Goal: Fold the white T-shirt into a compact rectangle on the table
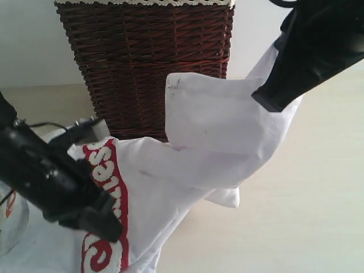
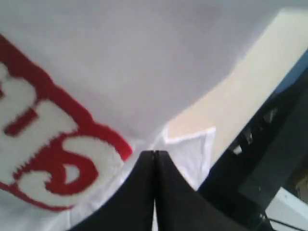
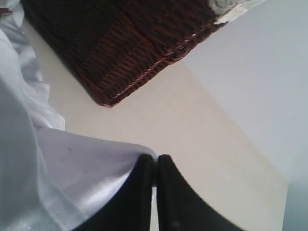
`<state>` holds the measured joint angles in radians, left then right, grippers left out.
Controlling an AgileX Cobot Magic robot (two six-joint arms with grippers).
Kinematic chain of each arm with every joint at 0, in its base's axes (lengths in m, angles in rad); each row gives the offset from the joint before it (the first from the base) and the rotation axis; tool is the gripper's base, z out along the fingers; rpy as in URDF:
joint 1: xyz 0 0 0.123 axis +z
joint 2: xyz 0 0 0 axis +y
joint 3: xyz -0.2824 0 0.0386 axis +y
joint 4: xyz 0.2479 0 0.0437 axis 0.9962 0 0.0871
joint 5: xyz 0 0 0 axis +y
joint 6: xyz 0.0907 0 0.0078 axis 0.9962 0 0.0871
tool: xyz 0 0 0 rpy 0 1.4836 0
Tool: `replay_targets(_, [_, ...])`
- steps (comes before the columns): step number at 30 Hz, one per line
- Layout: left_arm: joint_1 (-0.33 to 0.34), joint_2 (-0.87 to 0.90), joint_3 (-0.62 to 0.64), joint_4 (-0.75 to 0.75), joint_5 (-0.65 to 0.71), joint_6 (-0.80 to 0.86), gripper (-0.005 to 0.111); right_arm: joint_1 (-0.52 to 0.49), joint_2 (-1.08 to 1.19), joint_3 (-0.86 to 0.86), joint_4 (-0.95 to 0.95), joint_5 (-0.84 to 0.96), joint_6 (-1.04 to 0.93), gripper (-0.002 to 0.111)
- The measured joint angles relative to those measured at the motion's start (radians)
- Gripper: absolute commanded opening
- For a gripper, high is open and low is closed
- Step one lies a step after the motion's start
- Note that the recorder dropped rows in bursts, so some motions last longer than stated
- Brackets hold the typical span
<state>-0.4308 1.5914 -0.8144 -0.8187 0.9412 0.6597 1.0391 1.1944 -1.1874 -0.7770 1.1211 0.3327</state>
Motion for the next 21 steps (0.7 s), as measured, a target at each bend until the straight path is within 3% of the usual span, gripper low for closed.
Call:
replay_targets(7, [-0.04,0.031,0.136,0.046,0.023,-0.024,0.0,0.0,-0.009,-0.082,0.011,0.004,0.053,0.0])
replay_targets(10, [-0.04,0.047,0.15,0.13,0.01,-0.098,0.0,0.0,-0.029,-0.105,0.042,0.004,0.044,0.0])
replay_targets(16, [-0.04,0.078,0.152,0.464,-0.045,-0.391,0.0,0.0,-0.085,-0.11,0.05,0.029,0.037,0.0])
replay_targets(21, [-0.04,0.126,0.154,0.515,-0.053,-0.44,0.0,0.0,-0.161,-0.112,0.041,0.045,0.035,0.0])
